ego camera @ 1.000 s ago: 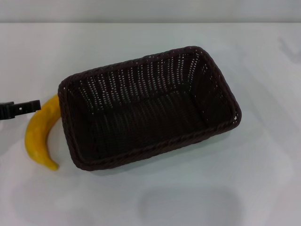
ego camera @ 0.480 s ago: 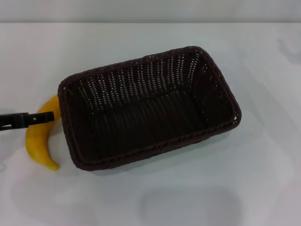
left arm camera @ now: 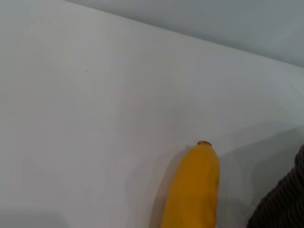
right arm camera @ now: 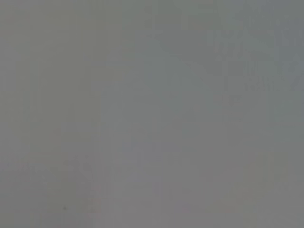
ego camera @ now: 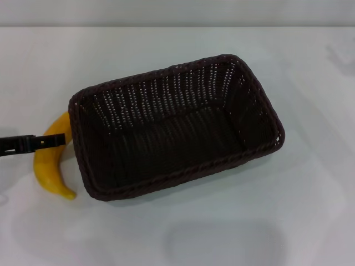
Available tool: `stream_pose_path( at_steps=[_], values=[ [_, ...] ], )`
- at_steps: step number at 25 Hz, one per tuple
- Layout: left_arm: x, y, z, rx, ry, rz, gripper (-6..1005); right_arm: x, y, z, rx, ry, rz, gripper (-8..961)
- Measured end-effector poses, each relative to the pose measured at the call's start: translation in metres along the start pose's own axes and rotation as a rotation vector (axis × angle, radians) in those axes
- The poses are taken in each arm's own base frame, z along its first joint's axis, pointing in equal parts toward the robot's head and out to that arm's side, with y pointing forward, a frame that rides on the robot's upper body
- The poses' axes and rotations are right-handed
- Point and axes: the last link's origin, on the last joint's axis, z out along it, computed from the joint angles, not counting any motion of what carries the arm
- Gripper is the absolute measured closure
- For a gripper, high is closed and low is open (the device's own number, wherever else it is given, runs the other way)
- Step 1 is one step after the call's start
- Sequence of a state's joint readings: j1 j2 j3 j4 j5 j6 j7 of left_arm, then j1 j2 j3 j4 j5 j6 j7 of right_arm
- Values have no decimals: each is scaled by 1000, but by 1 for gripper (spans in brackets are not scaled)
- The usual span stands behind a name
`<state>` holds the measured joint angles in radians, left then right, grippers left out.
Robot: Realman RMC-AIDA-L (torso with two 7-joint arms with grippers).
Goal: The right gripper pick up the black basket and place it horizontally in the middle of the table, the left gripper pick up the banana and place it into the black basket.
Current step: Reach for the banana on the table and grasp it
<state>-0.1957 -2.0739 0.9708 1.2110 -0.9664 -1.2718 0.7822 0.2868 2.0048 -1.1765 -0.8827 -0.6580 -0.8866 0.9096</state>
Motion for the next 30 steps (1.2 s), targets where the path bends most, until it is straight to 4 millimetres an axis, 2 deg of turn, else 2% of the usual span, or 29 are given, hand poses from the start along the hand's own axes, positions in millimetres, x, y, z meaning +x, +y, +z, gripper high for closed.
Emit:
stream_pose_path(
  at_steps=[14, 30],
  values=[
    [-13, -6, 4, 2, -20, -62, 138, -1, 0, 1, 2, -1, -3, 158],
    [-12, -10, 9, 6, -20, -61, 271, -2, 0, 1, -2, -3, -5, 158]
  ],
)
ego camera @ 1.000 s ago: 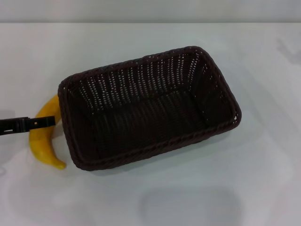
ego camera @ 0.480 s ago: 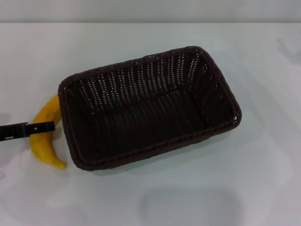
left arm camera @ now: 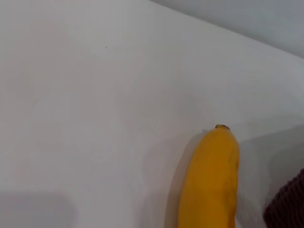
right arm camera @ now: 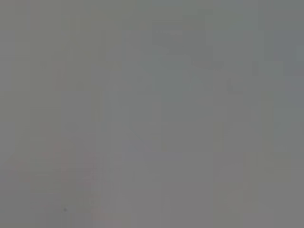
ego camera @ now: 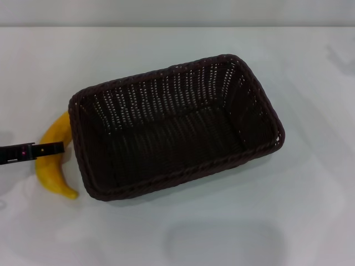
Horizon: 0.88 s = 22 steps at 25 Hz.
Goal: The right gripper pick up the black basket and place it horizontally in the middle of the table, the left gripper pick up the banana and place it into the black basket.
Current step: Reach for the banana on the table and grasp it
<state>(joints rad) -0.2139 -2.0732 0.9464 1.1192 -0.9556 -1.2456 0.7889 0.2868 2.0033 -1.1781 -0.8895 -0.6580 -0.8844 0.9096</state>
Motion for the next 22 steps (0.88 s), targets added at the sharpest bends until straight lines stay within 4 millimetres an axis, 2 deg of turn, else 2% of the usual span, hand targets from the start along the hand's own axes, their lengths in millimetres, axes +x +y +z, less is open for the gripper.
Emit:
stream_pose_path(
  at_steps=[13, 22],
  values=[
    [3, -1, 3, 3, -5, 2, 362, -3, 2, 2, -8, -9, -3, 158],
    [8, -4, 1, 15, 3, 12, 378, -6, 6, 4, -22, -21, -9, 159]
  ],
)
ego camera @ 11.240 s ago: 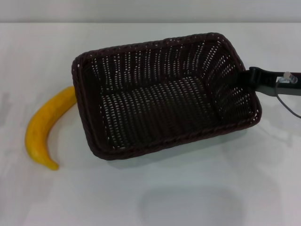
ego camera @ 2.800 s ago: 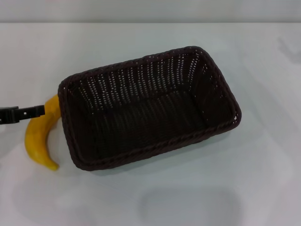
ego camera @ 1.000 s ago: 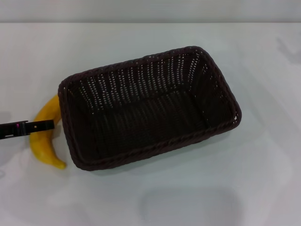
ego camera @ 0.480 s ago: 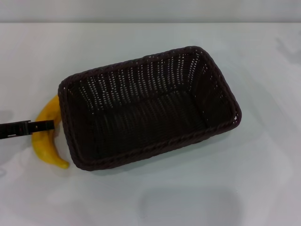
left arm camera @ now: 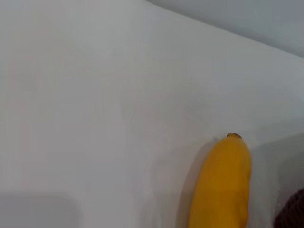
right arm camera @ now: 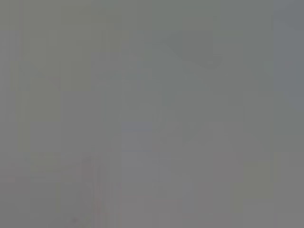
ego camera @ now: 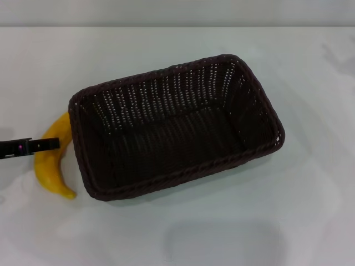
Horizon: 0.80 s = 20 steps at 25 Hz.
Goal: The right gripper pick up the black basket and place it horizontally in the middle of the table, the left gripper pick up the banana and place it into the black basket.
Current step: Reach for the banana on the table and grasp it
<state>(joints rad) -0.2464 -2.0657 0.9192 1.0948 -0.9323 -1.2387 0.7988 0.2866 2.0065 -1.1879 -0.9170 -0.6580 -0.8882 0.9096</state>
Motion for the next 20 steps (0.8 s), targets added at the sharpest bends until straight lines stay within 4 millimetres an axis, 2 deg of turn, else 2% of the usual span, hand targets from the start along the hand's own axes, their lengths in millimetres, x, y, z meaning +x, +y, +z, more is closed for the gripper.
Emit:
stream_pose_path(
  at_steps=[7, 11, 20],
  values=[
    [2, 1, 3, -9, -11, 8, 391, -3, 1, 2, -7, -8, -1, 159],
    [3, 0, 6, -18, -25, 0, 495, -4, 2, 2, -10, -12, 1, 159],
    [4, 0, 6, -18, -29, 1, 495, -5, 4, 2, -19, -13, 0, 159]
  ],
)
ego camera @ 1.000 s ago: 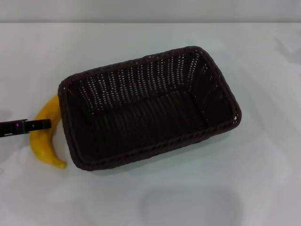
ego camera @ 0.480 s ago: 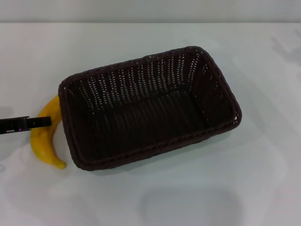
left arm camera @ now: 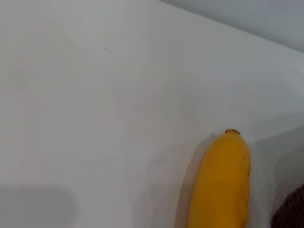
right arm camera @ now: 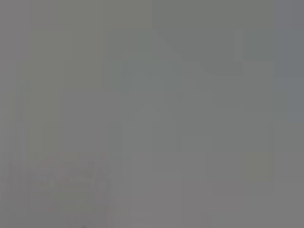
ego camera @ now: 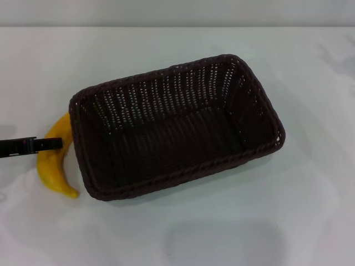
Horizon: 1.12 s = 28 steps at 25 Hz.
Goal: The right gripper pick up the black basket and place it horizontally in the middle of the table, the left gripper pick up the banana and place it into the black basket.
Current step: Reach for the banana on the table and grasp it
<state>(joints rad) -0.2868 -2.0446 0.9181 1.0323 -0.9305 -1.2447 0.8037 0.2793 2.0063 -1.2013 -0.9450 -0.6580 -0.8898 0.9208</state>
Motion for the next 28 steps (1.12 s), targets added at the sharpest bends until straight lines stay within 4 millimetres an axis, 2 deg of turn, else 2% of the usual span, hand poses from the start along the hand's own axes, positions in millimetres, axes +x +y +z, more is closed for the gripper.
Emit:
stream_pose_path(
  at_steps=[28],
  values=[
    [5, -2, 0, 28, 28, 19, 498, -2, 6, 1, -28, -10, 7, 160]
  ],
)
